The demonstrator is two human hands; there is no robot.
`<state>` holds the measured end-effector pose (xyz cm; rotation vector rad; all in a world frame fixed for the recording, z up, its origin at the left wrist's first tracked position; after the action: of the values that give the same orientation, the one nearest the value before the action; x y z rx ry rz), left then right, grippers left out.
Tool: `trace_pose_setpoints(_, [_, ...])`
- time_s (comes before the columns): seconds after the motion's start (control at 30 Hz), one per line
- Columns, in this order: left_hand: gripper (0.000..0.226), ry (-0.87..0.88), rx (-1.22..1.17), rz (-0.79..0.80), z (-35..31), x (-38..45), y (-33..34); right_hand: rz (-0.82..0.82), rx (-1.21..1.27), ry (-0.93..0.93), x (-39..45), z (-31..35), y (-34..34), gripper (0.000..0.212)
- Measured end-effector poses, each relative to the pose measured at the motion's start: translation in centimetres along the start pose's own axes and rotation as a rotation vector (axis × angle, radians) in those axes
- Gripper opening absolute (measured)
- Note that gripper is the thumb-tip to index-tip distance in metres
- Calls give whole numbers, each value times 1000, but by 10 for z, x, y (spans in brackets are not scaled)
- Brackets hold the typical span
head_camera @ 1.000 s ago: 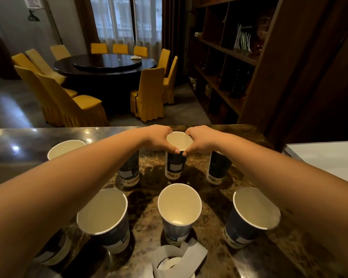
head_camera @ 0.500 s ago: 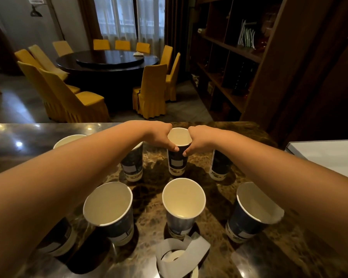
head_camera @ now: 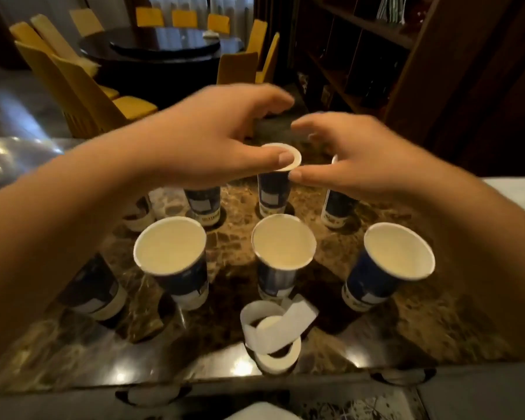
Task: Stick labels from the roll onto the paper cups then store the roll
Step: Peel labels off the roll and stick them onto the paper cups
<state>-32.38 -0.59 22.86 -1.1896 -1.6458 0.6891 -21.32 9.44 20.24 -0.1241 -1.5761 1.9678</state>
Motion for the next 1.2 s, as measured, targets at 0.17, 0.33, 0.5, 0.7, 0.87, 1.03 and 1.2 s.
trace_pose_setpoints(0.17, [41, -114, -344, 101, -18, -102, 48, -41, 421, -70, -113, 26, 0, 46])
trace_pose_setpoints(0.33, [52, -229, -197, 157, 17, -155, 135, 61, 371, 155, -161, 2, 87, 35])
trace_pose_setpoints(0.5, [30, -242, -71, 275, 32, -159, 180, 198, 258, 234, -171, -9, 142, 61])
trace_pose_setpoints(0.7, [18, -148, -120, 272, 29, -154, 181, 136, 126, 98, -164, 0, 147, 30])
trace_pose_setpoints(0.87, [18, -182, -162, 300, 34, -152, 181, 35, 242, 303, -176, -19, 143, 17])
trace_pose_setpoints(1.03, [30, -123, -66, 406, 32, -151, 186, 46, 228, 405, -192, -31, 147, 19])
trace_pose_setpoints(1.2, [34, -53, -38, 458, 30, -150, 192, 113, 204, 453, -204, -36, 156, 19])
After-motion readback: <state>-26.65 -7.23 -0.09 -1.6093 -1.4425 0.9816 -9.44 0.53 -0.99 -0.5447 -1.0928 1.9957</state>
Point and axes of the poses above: each hand's wrist, its own x-axis towards the middle knuckle, its own y-axis out of the palm, z = x × y, the point moved 6 cm from there along x, towards the middle knuckle, and after that the axes turned 8 degrees about -z, right-handed, at the moved point
